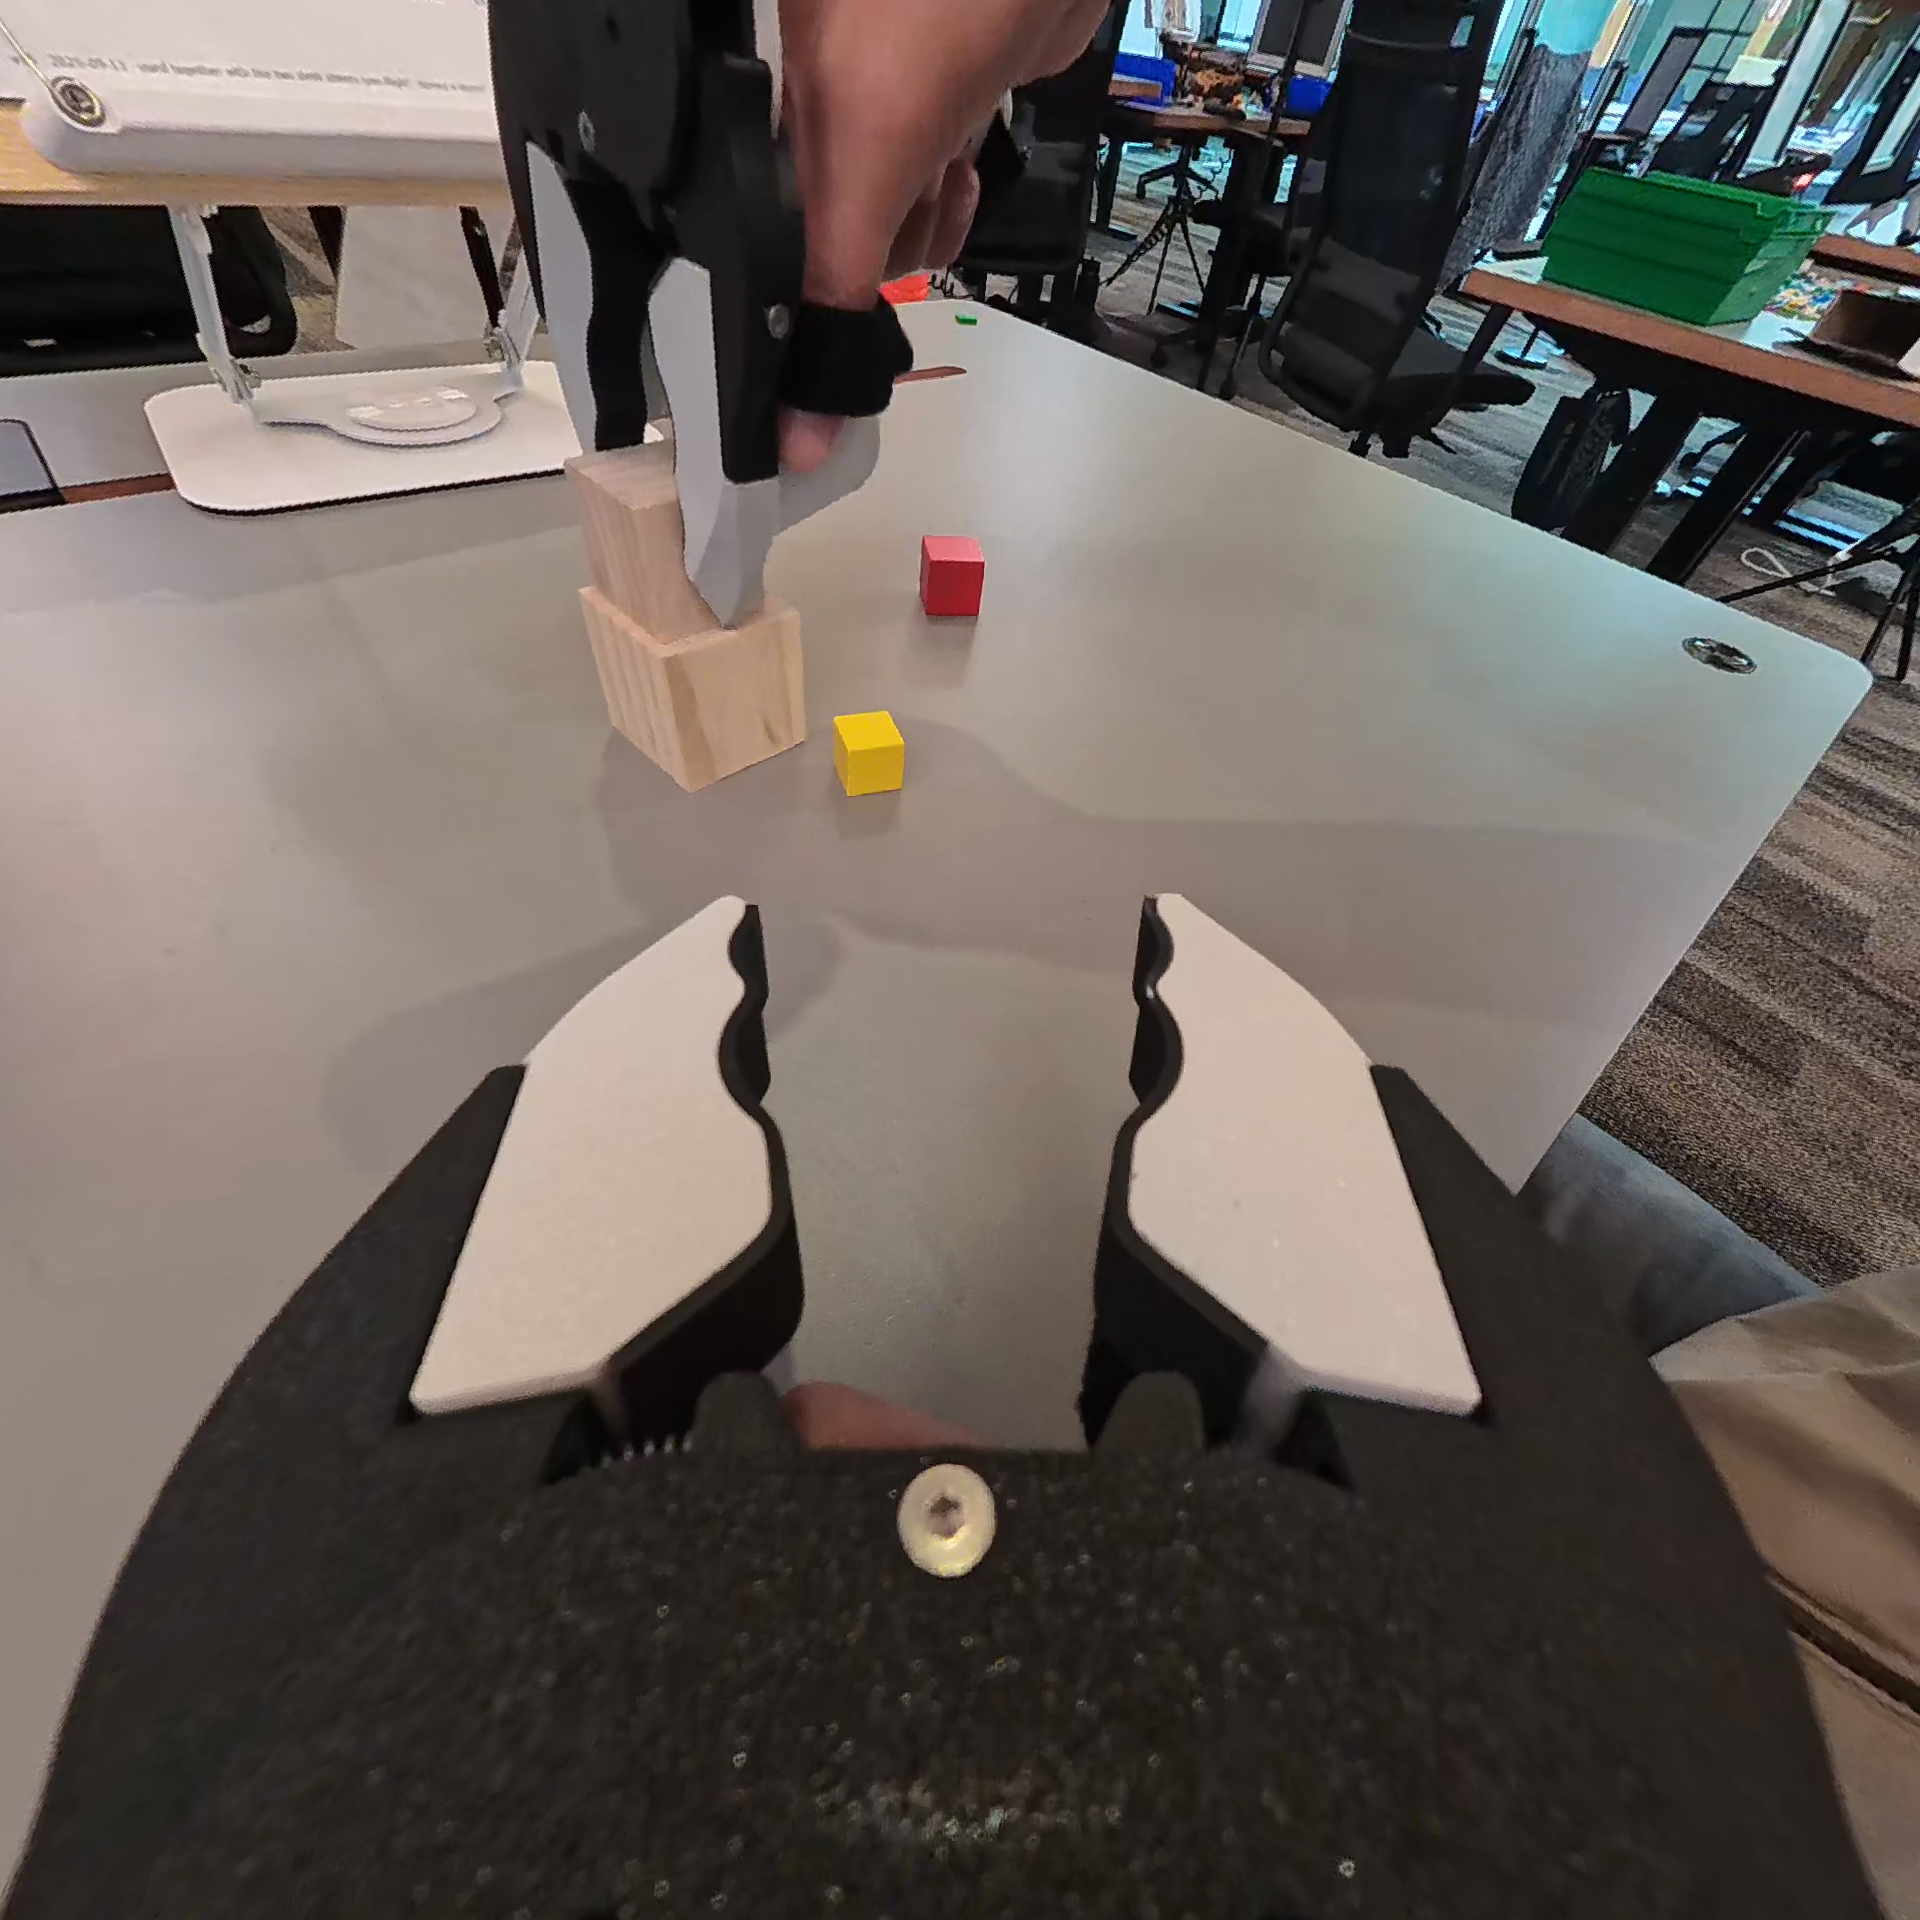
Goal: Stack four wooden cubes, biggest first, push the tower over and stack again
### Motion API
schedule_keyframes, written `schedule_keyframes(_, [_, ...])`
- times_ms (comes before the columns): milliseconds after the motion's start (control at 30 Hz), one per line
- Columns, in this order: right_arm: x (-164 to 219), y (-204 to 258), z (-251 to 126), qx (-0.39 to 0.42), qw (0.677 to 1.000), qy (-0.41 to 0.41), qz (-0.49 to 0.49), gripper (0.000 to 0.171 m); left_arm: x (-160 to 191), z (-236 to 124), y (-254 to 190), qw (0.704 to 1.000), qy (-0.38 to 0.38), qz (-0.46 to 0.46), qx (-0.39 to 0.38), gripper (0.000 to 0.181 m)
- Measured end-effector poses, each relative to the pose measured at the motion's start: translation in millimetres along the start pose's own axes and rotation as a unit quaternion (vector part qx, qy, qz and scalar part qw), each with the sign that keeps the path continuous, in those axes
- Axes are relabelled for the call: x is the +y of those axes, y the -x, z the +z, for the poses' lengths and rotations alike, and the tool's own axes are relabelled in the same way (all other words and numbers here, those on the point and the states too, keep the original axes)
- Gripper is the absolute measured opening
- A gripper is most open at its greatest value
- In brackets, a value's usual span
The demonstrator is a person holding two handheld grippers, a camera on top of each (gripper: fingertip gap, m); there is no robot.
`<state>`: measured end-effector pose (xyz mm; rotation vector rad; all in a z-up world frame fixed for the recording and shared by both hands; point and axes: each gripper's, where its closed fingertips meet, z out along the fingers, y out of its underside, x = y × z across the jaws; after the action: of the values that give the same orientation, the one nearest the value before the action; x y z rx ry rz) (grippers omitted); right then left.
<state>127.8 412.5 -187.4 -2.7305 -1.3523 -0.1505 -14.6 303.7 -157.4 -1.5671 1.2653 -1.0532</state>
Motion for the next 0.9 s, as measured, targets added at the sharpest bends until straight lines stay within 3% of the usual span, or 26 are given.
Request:
schedule_keyframes(200, [10,-10,-28,0.034,0.999,-0.026,0.015,0.061,-1,-1,2,1.0,-0.004,-0.001,-0.002,0.068])
schedule_keyframes(333, [26,-15,-86,0.101,0.986,-0.123,0.048,0.06,-1,-2,4,1.0,-0.008,-0.008,-0.002,0.068])
schedule_keyframes(467, [72,-18,-118,0.184,0.951,-0.208,0.139,0.061,0,0,4,1.0,-0.007,-0.011,0.002,0.067])
schedule_keyframes(567, [112,-18,-94,0.185,0.935,-0.213,0.215,0.06,0,1,2,1.0,-0.006,-0.013,0.006,0.067])
schedule_keyframes(667, [140,-20,-44,0.156,0.943,-0.167,0.244,0.06,1,4,1,1.0,-0.003,-0.01,0.006,0.067])
schedule_keyframes(767, [148,-18,-4,0.107,0.95,-0.13,0.263,0.06,0,7,-4,1.0,0.0,-0.004,0.01,0.068])
schedule_keyframes(900, [145,-15,24,0.072,0.954,-0.107,0.271,0.058,2,8,-7,1.0,0.004,0.011,0.008,0.068])
